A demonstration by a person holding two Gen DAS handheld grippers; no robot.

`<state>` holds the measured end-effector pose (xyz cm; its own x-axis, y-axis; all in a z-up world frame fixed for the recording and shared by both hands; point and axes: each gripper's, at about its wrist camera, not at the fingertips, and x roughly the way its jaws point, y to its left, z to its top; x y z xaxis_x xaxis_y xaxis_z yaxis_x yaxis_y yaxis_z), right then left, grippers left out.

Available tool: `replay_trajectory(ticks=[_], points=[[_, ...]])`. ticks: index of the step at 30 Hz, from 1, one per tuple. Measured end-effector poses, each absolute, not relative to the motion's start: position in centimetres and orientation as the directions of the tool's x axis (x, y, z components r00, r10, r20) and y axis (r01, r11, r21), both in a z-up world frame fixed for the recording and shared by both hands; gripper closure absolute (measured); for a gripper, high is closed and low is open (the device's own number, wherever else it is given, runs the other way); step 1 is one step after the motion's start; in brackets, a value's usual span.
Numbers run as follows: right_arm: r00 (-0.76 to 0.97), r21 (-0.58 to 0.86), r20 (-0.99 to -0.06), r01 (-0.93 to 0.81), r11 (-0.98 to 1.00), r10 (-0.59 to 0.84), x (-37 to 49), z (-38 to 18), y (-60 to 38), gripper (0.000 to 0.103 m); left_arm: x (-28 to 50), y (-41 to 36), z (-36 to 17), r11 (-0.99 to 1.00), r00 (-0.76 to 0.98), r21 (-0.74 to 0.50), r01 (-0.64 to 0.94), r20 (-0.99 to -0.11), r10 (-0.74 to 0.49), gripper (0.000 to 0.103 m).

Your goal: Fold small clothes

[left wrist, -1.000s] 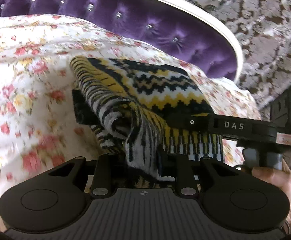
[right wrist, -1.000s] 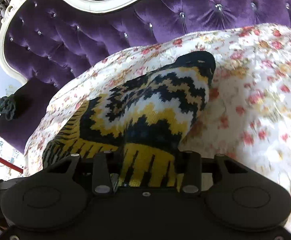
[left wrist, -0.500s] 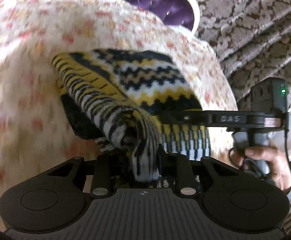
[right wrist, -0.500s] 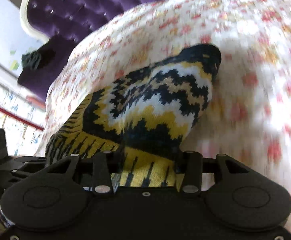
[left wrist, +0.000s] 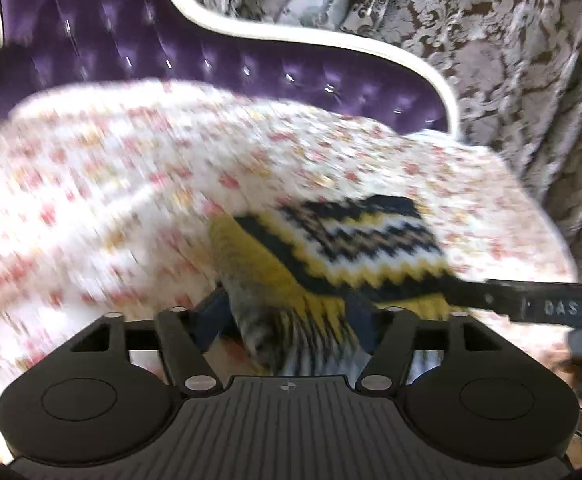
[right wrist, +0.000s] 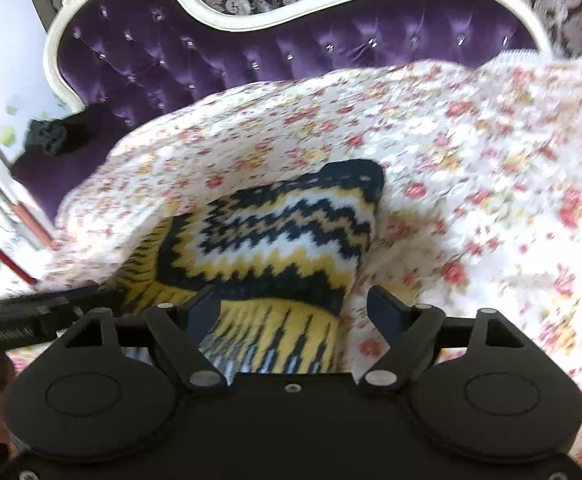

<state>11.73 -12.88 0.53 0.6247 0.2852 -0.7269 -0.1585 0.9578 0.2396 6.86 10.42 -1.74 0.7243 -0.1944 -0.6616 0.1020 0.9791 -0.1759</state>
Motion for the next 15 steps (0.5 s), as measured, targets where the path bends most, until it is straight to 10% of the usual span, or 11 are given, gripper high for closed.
replay_trajectory(ticks=[15], points=[[0.597, 0.209, -0.776, -0.06, 0.976, 0.203, 12.7, -4.9, -13.5, 0.005, 9.8, 9.0, -6.0, 0.999, 0.678, -0.011, 0.04, -0.734, -0.035, 0.03]])
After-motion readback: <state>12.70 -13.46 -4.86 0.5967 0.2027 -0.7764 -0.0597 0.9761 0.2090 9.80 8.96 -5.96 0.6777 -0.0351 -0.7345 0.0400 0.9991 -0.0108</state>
